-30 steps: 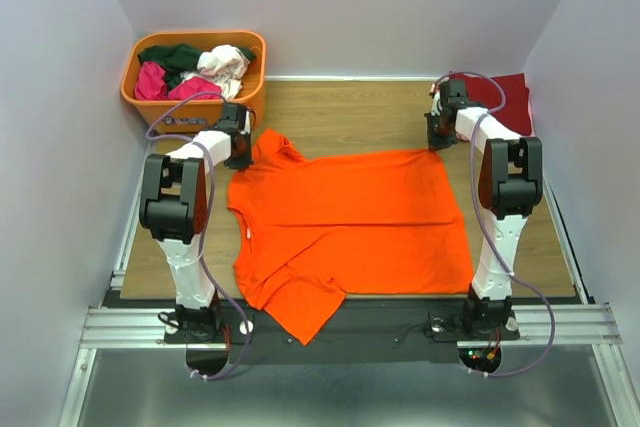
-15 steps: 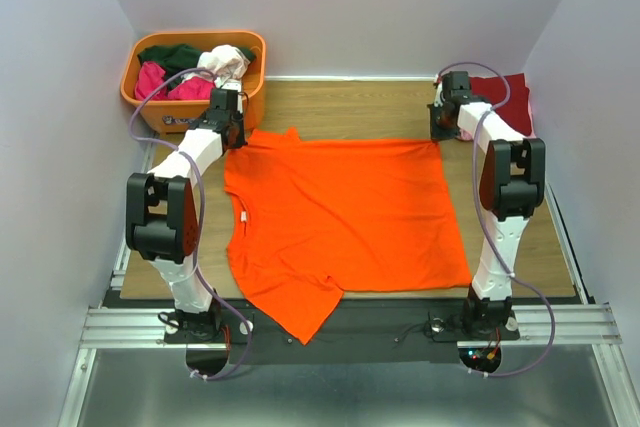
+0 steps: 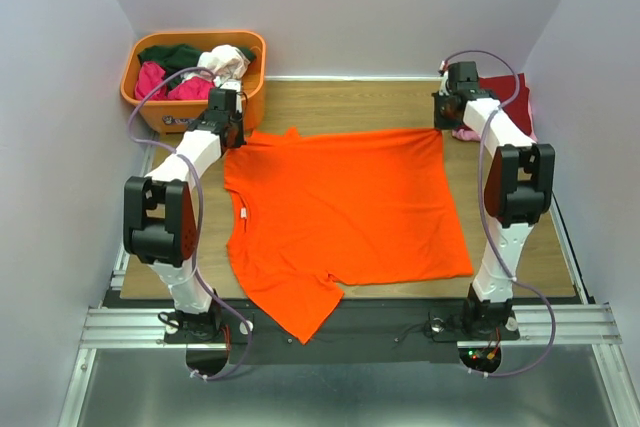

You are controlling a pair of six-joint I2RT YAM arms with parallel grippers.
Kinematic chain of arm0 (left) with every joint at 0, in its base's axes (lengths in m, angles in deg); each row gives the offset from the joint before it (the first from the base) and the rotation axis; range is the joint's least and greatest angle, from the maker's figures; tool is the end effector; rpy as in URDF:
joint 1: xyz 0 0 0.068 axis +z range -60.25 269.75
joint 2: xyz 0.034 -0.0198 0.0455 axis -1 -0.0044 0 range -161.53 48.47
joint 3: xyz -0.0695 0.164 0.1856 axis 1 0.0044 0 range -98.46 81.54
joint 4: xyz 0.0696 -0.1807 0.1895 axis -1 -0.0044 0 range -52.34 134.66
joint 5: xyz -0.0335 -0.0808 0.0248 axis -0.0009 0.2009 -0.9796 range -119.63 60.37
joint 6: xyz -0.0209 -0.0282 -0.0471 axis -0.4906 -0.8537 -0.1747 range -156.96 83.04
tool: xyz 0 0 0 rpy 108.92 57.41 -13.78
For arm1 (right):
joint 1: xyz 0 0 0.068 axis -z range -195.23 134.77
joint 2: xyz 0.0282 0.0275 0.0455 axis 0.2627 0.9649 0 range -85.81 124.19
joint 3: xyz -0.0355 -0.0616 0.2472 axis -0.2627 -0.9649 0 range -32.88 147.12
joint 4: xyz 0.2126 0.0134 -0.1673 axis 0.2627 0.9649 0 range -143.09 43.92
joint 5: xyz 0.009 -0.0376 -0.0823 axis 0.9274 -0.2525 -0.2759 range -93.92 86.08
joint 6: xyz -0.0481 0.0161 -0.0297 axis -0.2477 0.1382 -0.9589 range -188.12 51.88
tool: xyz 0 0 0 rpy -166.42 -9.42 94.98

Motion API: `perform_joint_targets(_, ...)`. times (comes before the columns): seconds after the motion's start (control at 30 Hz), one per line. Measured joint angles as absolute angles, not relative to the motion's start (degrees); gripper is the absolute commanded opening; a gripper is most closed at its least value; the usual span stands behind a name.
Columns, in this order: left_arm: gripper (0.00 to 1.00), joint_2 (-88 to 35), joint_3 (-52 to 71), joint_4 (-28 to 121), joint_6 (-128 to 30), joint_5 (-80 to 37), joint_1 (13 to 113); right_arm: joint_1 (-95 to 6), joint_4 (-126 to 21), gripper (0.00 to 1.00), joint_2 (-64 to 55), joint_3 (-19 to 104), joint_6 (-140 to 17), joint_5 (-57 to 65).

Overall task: Fold and stack the t-shirts
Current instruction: Fold the tshirt

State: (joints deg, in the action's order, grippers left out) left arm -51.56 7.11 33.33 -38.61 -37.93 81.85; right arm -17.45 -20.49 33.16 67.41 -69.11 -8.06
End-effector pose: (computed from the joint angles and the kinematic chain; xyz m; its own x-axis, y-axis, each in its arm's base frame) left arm 0.4089 -0.0504 0.2317 -0.5955 0.0537 -0.8016 0.0044 0.9980 0.0636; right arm 0.4736 0.0153 0.2147 -0.7796 -0.0475 -0.6245 -0.0070 0.9977 -0.0673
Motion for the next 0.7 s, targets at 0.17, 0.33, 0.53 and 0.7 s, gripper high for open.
perform_joint_targets(0.17, 0.0, -48.7, 9.2, 33.1, -38.7, -37.4, 81.8, -17.4, -20.4, 0.01, 30.1, 63.6, -68.5, -8.7)
perform_joint_targets(0.33, 0.0, -45.7, 11.5, 32.8, -39.7, -36.5, 81.8, -17.4, -20.4, 0.01, 27.8, 60.5, -68.3, -9.1)
perform_joint_targets(0.53, 0.0, -43.6, 14.5, 32.1, -41.6, -35.6, 81.8, -17.4, -20.5, 0.01, 25.2, 57.6, -67.6, -9.5)
perform_joint_targets(0.7, 0.0, -43.5, 16.9, 30.3, -43.3, -35.2, 81.8, -17.4, -20.6, 0.01, 22.7, 54.3, -66.8, -9.4)
